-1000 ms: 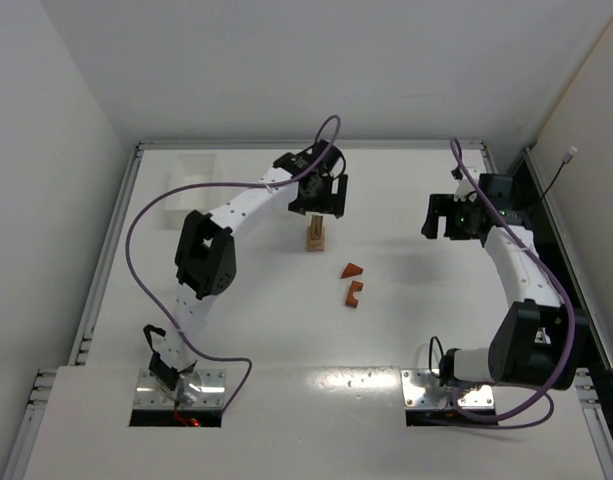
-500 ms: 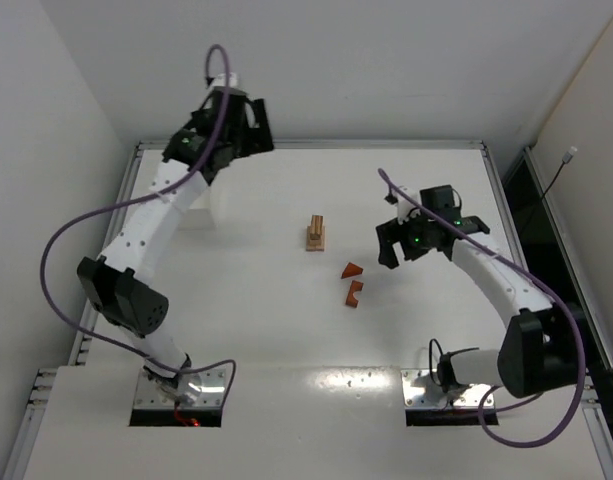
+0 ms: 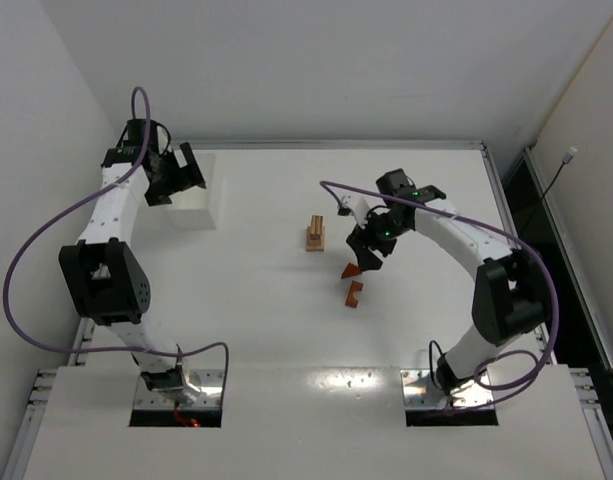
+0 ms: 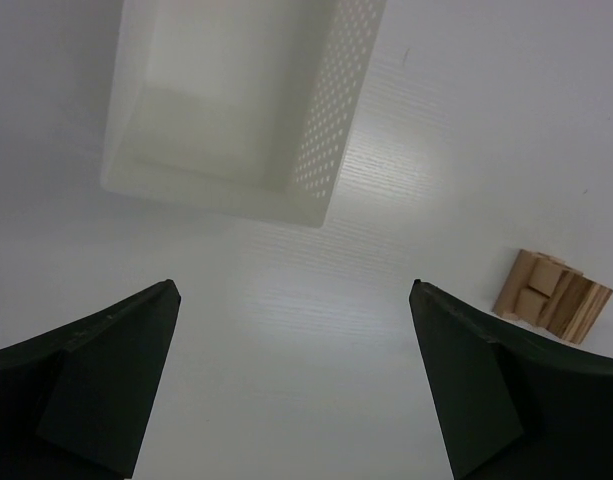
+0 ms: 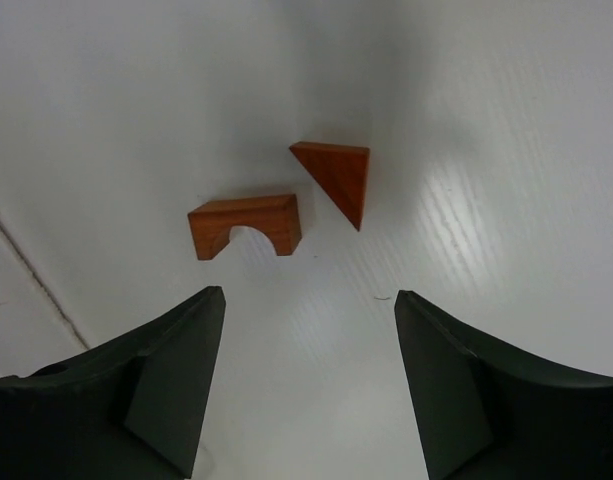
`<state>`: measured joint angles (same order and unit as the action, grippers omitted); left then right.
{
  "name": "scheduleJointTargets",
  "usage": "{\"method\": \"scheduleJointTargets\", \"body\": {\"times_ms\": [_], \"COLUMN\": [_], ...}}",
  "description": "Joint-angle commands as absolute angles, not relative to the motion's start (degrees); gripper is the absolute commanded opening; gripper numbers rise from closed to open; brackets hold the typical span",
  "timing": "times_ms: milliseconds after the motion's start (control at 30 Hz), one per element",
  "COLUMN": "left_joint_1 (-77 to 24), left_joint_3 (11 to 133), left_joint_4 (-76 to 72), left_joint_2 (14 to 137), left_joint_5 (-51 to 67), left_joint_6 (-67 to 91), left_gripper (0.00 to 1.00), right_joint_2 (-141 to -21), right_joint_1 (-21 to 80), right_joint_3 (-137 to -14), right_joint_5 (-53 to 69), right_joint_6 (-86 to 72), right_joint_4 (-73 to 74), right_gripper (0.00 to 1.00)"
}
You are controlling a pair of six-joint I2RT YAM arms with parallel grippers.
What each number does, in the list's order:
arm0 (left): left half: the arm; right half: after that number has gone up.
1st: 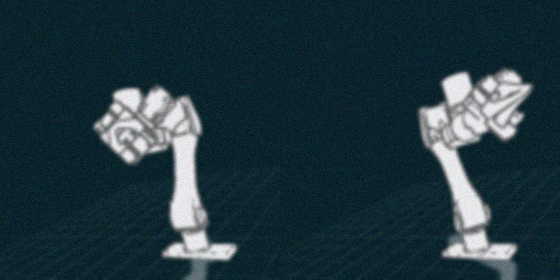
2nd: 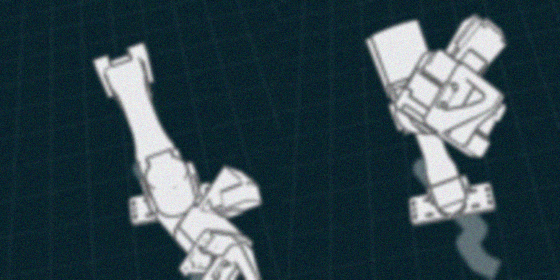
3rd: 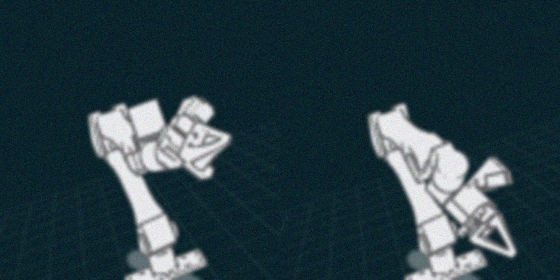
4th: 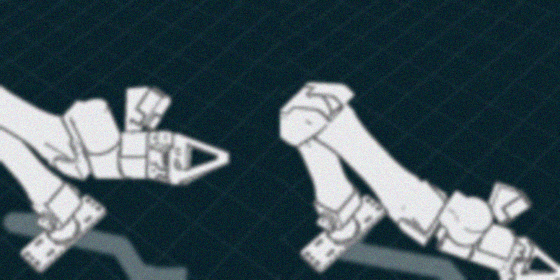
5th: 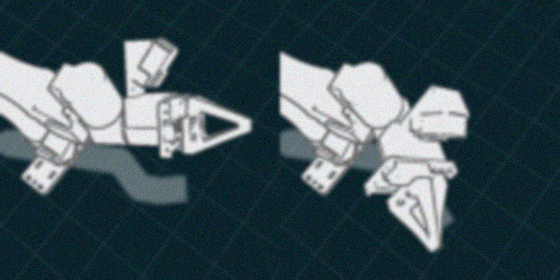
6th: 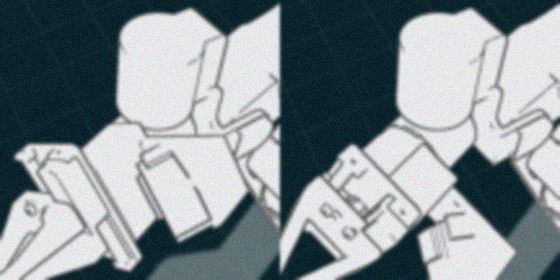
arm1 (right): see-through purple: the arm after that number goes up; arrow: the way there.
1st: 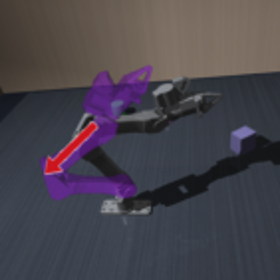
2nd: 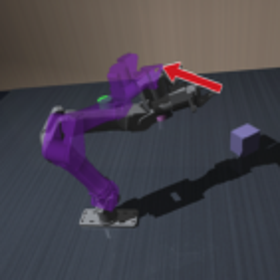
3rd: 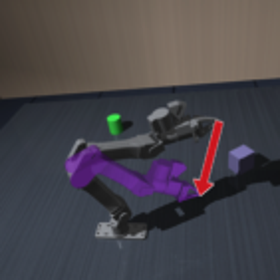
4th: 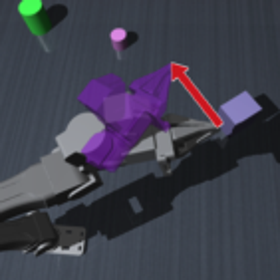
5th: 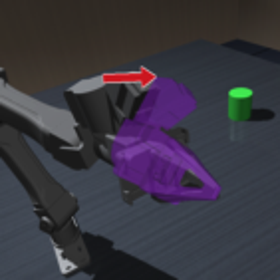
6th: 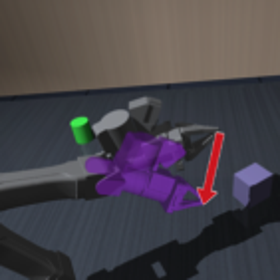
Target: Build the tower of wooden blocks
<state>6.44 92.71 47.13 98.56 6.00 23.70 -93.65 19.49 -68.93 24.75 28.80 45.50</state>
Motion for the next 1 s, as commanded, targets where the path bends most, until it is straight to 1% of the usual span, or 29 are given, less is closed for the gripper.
{"method": "scheduleJointTargets", "body": {"times_ms": [0, 33, 67, 133, 167, 233, 267, 333, 367, 400, 433, 500, 633, 767, 967], "left_joint_1": [6.94, 6.94, 6.94, 6.94, 6.94, 6.94, 6.94, 6.94, 6.94, 6.94, 6.94, 6.94, 6.94, 6.94, 7.47], "left_joint_3": [92.9, 92.9, 92.9, 92.37, 91.68, 91.05, 90.36, 89.56, 88.69, 88.16, 87.37, 86.84, 84.91, 84.9, 83.5], "left_joint_4": [45.88, 45.88, 45.88, 45.88, 45.88, 45.88, 45.88, 45.88, 45.88, 45.27, 45.26, 45.26, 45.26, 45.26, 44.47], "left_joint_2": [96.68, 96.68, 96.16, 95.27, 94.49, 93.69, 92.91, 91.51, 90.97, 90.44, 90.44, 88.95, 86.58, 84.47, 82.35], "left_joint_5": [9.59, 9.58, 7.84, 6.77, 6.07, 5.45, 5.45, 5.45, 5.45, 5.45, 5.45, 4.92, 4.92, 4.22, 2.64], "left_joint_6": [22.68, 23.28, 24.07, 24.78, 25.66, 25.66, 26.19, 26.71, 26.72, 26.72, 26.72, 27.24, 27.25, 27.77, 27.77], "left_gripper": [1.0, 1.0, 1.0, 1.0, 1.0, 1.0, 1.0, 1.0, 1.0, 1.0, 1.0, 1.0, 1.0, 1.0, 1.0], "right_joint_2": [-94.13, -93.0, -92.21, -89.92, -89.22, -88.07, -88.07, -88.07, -88.76, -89.55, -90.17, -91.49, -95.62, -101.33, -105.9], "right_joint_1": [23.02, 24.16, 24.69, 25.92, 26.45, 27.15, 27.94, 28.56, 28.56, 28.56, 28.56, 32.41, 36.38, 38.84, 37.45], "right_joint_3": [-71.19, -70.32, -70.31, -69.61, -69.61, -69.61, -70.39, -72.06, -72.77, -73.99, -74.0, -74.7, -75.66, -78.21, -76.21], "right_joint_5": [20.15, 17.95, 13.93, 12.67, 11.53, 9.25, 8.01, 6.51, 5.2, 4.23, 2.91, -0.16, -5.69, -5.1, -6.77], "right_joint_6": [24.91, 21.31, 13.35, 8.2, 3.21, -0.59, -5.31, -9.21, -11.23, -16.47, -18.96, -19.78, -23.55, -25.66, -29.53], "right_joint_4": [50.62, 49.75, 49.22, 50.61, 51.15, 52.38, 53.08, 54.65, 55.71, 56.94, 58.78, 58.8, 59.32, 59.33, 59.33], "right_gripper": [0.65, 0.64, 0.64, 0.64, 0.54, 0.48, 0.46, 0.45, 0.39, 0.34, 0.34, 0.42, 0.42, 0.42, 0.43]}}
